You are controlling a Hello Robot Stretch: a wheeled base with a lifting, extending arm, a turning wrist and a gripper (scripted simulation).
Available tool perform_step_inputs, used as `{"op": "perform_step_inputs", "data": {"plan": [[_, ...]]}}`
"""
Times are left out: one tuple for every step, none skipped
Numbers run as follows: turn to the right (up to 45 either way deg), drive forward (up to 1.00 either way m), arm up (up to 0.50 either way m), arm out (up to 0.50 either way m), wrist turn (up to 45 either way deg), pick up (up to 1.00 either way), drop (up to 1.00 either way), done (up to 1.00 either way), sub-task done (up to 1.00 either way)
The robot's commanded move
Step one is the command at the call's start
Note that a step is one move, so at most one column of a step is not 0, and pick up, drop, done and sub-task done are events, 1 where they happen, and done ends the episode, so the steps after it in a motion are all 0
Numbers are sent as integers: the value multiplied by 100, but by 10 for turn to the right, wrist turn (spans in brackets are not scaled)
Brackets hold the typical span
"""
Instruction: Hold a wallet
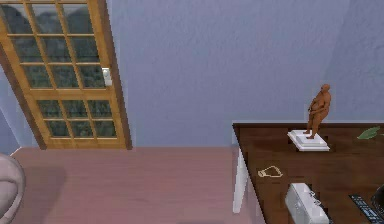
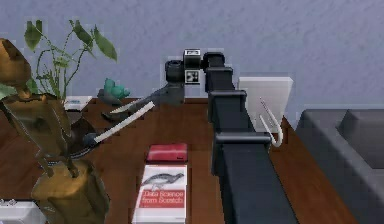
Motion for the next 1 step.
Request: {"op": "perform_step_inputs", "data": {"plan": [[0,0,0,0,450,0,0,0,0]]}}
